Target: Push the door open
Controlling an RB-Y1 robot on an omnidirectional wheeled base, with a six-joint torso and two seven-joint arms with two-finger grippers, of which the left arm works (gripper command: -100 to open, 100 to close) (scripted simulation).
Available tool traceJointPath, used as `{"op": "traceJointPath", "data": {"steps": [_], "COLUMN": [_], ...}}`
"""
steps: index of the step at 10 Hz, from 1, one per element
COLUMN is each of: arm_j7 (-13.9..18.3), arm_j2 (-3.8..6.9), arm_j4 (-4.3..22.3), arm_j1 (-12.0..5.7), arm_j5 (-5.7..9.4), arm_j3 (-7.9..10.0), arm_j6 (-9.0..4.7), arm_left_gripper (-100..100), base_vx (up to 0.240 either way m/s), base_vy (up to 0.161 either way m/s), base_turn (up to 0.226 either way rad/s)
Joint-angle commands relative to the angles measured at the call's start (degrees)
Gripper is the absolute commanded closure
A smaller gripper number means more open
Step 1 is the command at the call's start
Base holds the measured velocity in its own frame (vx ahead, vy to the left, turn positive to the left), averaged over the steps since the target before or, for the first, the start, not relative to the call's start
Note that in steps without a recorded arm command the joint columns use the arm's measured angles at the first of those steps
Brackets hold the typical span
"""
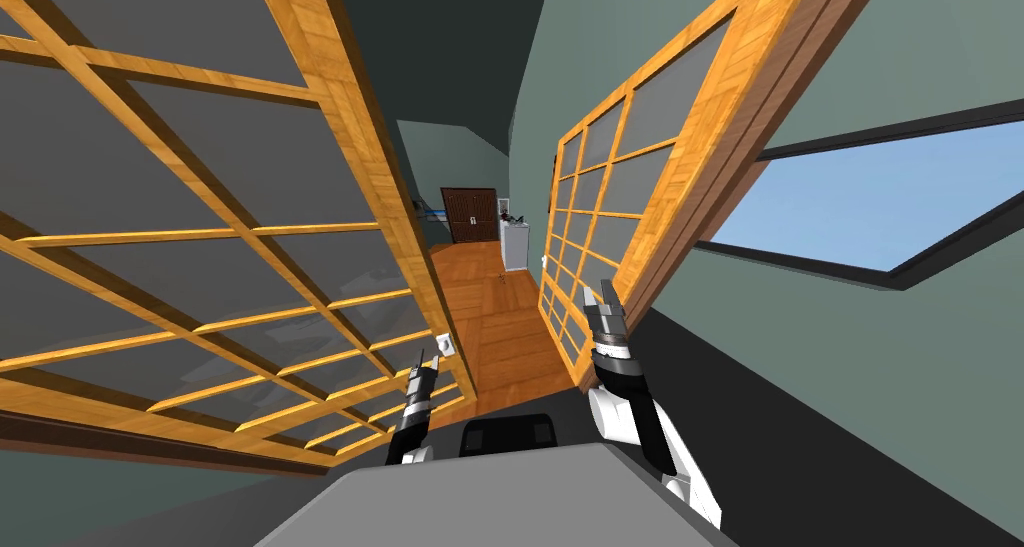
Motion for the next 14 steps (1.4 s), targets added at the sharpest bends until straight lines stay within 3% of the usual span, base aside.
{"op": "traceJointPath", "data": {"steps": [1, 2, 3, 5, 6, 8, 9, 10, 11, 13, 14], "arm_j7": [2.17, 4.18, 4.53, 8.23, 9.26, 12.92, 13.96, 15.96, 16.32, 20.12, 20.96], "arm_j2": [-0.06, -0.26, -0.26, -0.66, -0.66, -1.15, -1.15, -1.39, -1.39, -1.96, -1.96], "arm_j4": [-0.06, -0.08, -0.08, -0.12, -0.12, -0.16, -0.16, -0.18, -0.18, -0.22, -0.22], "arm_j1": [0.01, -0.04, -0.04, -0.15, -0.15, -0.26, -0.26, -0.31, -0.31, -0.41, -0.41], "arm_j5": [1.18, 3.09, 3.09, 6.91, 6.93, 10.65, 10.65, 12.51, 12.51, 16.01, 16.01], "arm_j3": [-0.79, -2.07, -2.07, -4.64, -4.64, -7.14, -7.14, -8.38, -8.38, -10.73, -10.73], "arm_j6": [0.0, 0.01, 0.01, 0.03, 0.03, 0.05, 0.05, 0.06, 0.06, 0.08, 0.08], "arm_left_gripper": [-100, -100, -100, -100, -100, -100, -100, -100, -100, -100, -100], "base_vx": [-0.039, -0.047, -0.037, -0.046, -0.034, -0.041, -0.039, -0.046, -0.032, -0.04, -0.037], "base_vy": [0.032, 0.023, 0.017, 0.022, 0.023, 0.024, 0.024, 0.029, 0.023, 0.022, 0.019], "base_turn": [-0.019, -0.021, -0.018, -0.045, -0.013, -0.036, -0.02, -0.027, -0.016, -0.036, -0.017]}}
